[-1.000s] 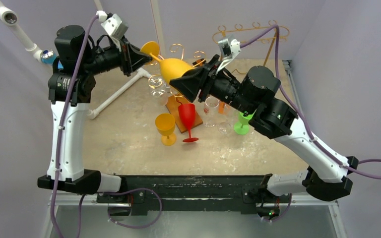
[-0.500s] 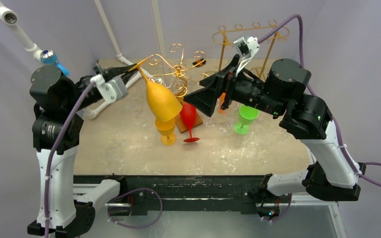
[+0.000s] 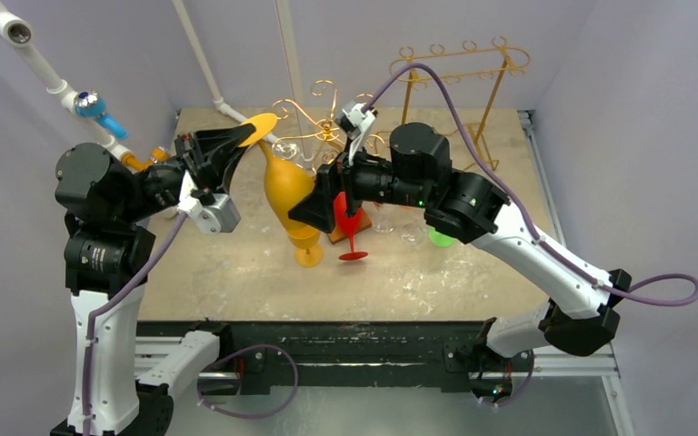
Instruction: Place the wine glass upside down on the wine glass rack
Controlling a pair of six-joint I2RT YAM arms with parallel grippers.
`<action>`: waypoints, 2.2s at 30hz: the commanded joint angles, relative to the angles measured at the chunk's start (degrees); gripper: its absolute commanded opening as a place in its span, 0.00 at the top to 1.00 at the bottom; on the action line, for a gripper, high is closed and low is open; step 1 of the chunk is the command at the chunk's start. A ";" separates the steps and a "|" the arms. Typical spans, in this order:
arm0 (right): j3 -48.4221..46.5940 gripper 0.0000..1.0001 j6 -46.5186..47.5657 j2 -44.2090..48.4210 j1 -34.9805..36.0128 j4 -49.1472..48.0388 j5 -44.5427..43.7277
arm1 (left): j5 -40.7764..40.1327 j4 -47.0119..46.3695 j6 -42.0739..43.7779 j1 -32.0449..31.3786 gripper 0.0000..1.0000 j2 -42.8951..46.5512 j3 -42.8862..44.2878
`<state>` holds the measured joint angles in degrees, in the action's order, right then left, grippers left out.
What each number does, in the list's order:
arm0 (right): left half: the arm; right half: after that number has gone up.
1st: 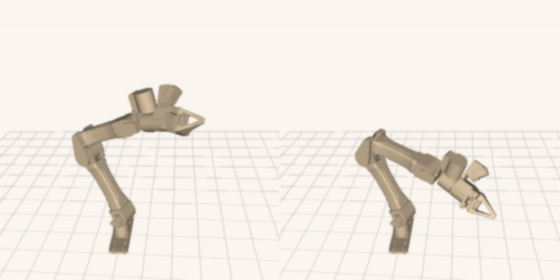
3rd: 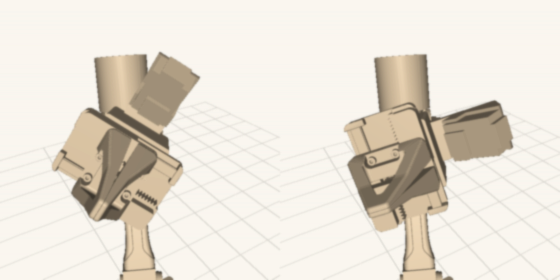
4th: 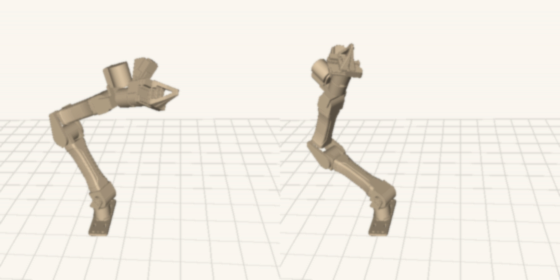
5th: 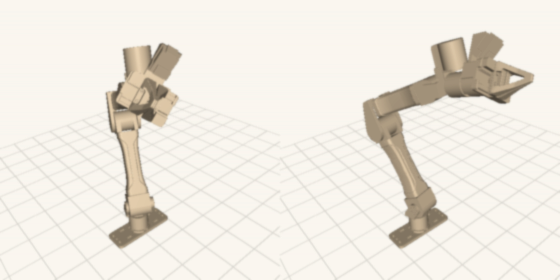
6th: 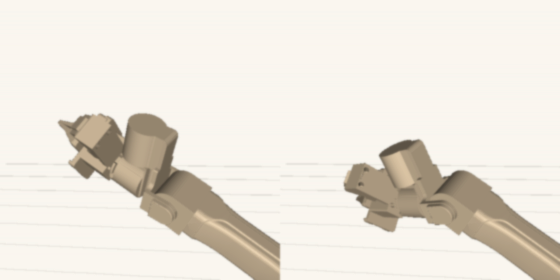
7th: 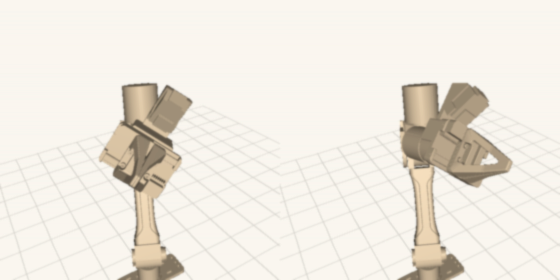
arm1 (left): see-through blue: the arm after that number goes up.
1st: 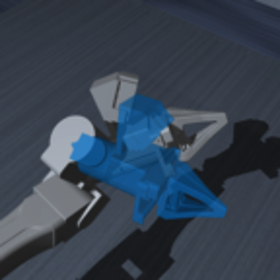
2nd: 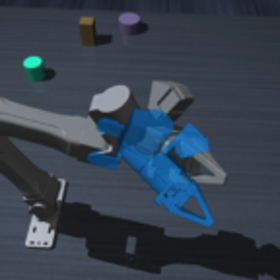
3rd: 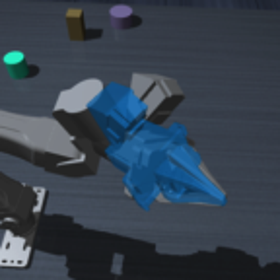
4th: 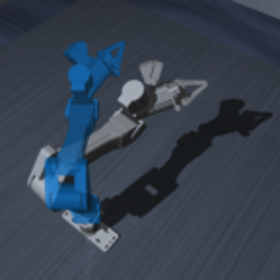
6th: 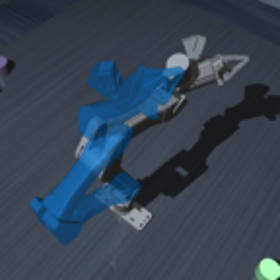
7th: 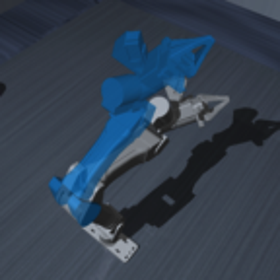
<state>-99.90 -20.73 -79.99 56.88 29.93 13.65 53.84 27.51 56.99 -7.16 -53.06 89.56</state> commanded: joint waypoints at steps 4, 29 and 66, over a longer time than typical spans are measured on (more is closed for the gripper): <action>4.79 0.01 -0.75 1.91 0.06 -19.59 7.16 | 5.26 -4.60 5.05 -0.05 1.00 0.48 -0.54; 14.05 0.69 -0.21 5.98 0.07 -24.29 -0.78 | 4.84 -4.52 -3.74 -0.04 0.40 -1.00 1.29; 39.78 0.93 1.39 11.17 -10.39 -29.67 -14.44 | -24.61 18.37 -26.88 -0.05 0.76 -12.33 8.15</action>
<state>-60.55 -19.86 -68.64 46.70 4.38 -1.72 32.58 45.17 30.74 -7.25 -65.45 98.54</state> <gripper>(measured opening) 0.788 0.251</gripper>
